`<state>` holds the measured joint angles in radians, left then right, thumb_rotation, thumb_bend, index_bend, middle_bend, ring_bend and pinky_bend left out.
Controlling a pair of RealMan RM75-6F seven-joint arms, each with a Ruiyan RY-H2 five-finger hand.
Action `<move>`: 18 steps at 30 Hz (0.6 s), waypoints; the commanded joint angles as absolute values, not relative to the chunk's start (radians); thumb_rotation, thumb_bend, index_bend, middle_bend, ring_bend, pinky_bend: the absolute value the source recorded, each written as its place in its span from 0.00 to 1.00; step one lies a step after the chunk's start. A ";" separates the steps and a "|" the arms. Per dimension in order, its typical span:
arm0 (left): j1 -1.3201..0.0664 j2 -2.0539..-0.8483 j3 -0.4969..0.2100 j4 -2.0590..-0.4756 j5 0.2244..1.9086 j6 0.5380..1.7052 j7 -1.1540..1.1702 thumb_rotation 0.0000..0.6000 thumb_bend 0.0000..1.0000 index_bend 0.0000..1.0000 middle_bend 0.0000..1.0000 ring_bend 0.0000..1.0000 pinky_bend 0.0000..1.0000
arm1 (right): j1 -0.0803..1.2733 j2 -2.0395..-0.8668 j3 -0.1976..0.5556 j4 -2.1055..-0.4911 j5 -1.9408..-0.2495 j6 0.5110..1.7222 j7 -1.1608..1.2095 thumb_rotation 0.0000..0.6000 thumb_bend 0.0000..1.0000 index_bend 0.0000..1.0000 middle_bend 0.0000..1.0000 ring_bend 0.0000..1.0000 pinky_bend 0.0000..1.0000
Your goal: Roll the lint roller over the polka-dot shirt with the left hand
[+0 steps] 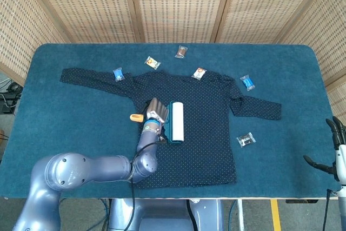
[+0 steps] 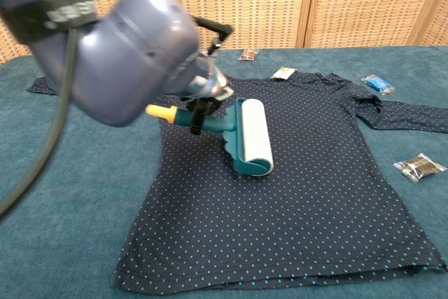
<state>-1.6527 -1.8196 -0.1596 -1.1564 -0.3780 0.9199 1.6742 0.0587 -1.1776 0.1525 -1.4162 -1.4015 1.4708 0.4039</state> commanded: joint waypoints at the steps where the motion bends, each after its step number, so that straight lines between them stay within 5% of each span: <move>1: -1.685 -1.868 -0.209 -1.098 -0.414 0.925 1.730 1.00 0.66 0.83 0.86 0.76 0.67 | 0.061 -1.178 0.153 -1.410 -1.400 1.464 0.411 1.00 0.17 0.07 0.00 0.00 0.00; 9: -1.691 -1.914 -0.265 -1.053 -0.435 0.953 1.815 1.00 0.66 0.83 0.86 0.76 0.67 | 0.062 -1.180 0.153 -1.400 -1.399 1.457 0.426 1.00 0.17 0.07 0.00 0.00 0.00; 18: -1.607 -1.850 -0.248 -1.158 -0.404 1.013 1.824 1.00 0.66 0.83 0.86 0.76 0.67 | 0.061 -1.182 0.146 -1.411 -1.417 1.469 0.407 1.00 0.17 0.07 0.00 0.00 0.00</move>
<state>-1.6352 -1.8771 -0.2568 -1.1184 -0.4183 0.9939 1.8279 0.0610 -1.1816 0.1464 -1.4097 -1.4163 1.4689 0.4087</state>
